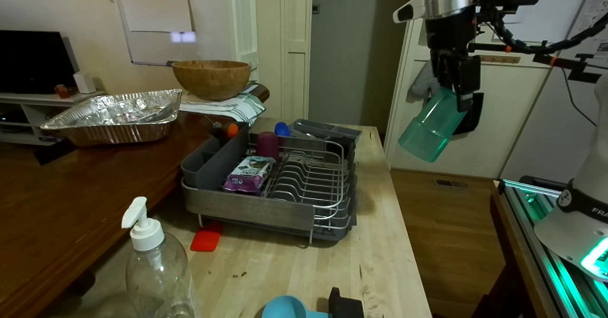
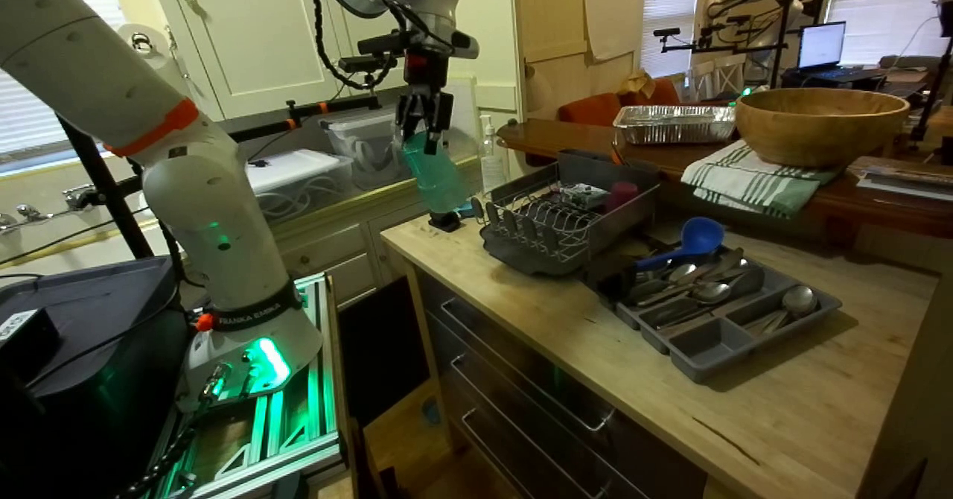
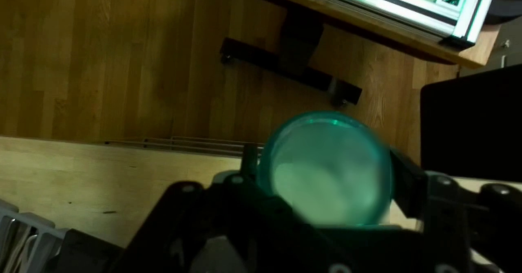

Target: Put the cup on the table

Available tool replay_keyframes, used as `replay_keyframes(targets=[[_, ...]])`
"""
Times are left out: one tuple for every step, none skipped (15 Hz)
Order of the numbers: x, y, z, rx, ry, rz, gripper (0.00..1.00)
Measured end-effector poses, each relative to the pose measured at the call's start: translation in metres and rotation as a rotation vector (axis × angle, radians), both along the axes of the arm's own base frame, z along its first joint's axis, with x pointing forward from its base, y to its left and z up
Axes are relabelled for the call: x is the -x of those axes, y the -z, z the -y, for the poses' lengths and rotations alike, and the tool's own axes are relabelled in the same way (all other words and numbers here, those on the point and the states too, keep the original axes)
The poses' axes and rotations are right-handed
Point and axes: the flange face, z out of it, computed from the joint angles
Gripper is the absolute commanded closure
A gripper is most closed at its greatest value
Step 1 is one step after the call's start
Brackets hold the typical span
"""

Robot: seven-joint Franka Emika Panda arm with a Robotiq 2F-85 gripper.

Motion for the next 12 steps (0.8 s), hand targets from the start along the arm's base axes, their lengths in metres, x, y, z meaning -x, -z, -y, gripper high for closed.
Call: replay_keyframes(targets=[[0.001, 0.005, -0.006, 0.003, -0.017, -0.015, 0.50], [0.001, 0.012, -0.015, 0.006, -0.035, -0.031, 0.50], [0.001, 0.019, -0.023, 0.004, -0.051, -0.050, 0.25], [0.001, 0.027, -0.033, -0.002, -0.064, -0.073, 0.25], [0.002, 0.034, -0.040, -0.005, -0.074, -0.093, 0.25], [0.001, 0.040, -0.045, -0.005, -0.081, -0.108, 0.25], [0.000, 0.043, -0.046, -0.005, -0.083, -0.116, 0.25], [-0.001, 0.044, -0.047, -0.005, -0.083, -0.120, 0.50], [-0.002, 0.044, -0.046, -0.006, -0.082, -0.121, 0.50], [-0.002, 0.044, -0.046, -0.006, -0.082, -0.121, 0.50], [-0.001, 0.045, -0.048, -0.003, -0.081, -0.122, 0.50], [-0.001, 0.048, -0.052, 0.005, -0.082, -0.126, 0.50]])
